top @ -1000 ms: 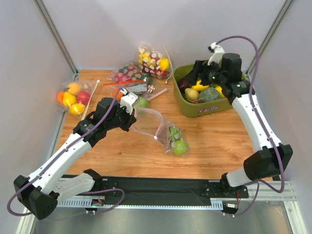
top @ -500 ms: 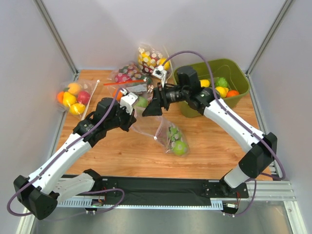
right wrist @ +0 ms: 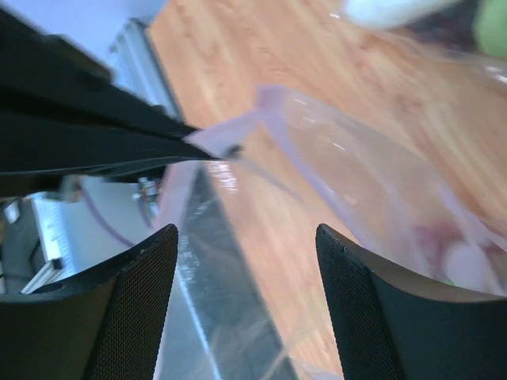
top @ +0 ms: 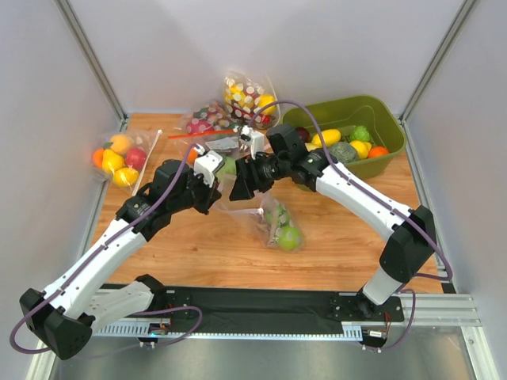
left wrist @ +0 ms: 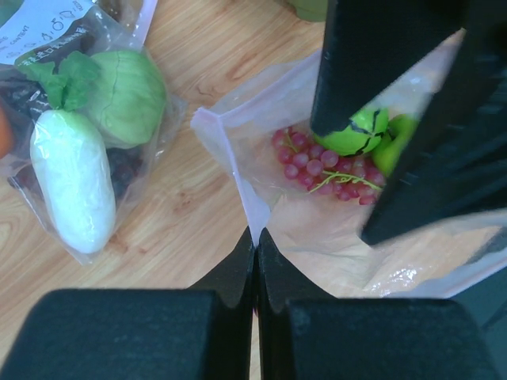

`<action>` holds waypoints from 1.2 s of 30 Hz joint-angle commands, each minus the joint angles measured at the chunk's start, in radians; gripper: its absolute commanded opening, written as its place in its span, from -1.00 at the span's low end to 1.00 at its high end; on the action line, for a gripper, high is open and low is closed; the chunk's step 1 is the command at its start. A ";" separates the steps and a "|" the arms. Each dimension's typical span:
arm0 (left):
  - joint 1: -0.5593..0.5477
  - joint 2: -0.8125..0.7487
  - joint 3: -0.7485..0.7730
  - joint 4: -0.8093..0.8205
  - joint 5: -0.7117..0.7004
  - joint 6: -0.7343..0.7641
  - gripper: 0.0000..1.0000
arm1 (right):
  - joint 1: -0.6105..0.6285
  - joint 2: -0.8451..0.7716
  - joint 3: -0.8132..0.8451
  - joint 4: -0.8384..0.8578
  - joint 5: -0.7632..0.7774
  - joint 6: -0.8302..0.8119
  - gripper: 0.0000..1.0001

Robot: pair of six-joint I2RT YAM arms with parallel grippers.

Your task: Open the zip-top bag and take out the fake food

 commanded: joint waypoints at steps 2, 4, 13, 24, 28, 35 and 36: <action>-0.004 -0.029 0.003 0.043 0.043 0.010 -1.00 | 0.026 0.028 0.030 -0.135 0.301 -0.085 0.42; -0.004 -0.029 0.000 0.054 0.072 0.007 -1.00 | 0.046 0.043 0.053 -0.191 0.394 -0.113 0.42; -0.008 -0.026 -0.002 0.060 0.100 0.005 -1.00 | 0.157 0.065 0.084 -0.303 0.495 -0.215 0.40; -0.010 -0.029 -0.003 0.060 0.101 0.005 -1.00 | 0.175 0.106 -0.048 -0.271 0.518 -0.201 0.21; -0.011 -0.020 -0.003 0.060 0.106 0.005 -1.00 | 0.175 0.103 -0.125 -0.204 0.556 -0.192 0.11; -0.011 -0.007 -0.003 0.060 0.107 0.005 -1.00 | 0.178 0.099 -0.251 -0.079 0.610 -0.190 0.05; -0.011 -0.003 -0.003 0.060 0.107 0.005 -1.00 | 0.177 0.099 -0.263 -0.062 0.611 -0.189 0.04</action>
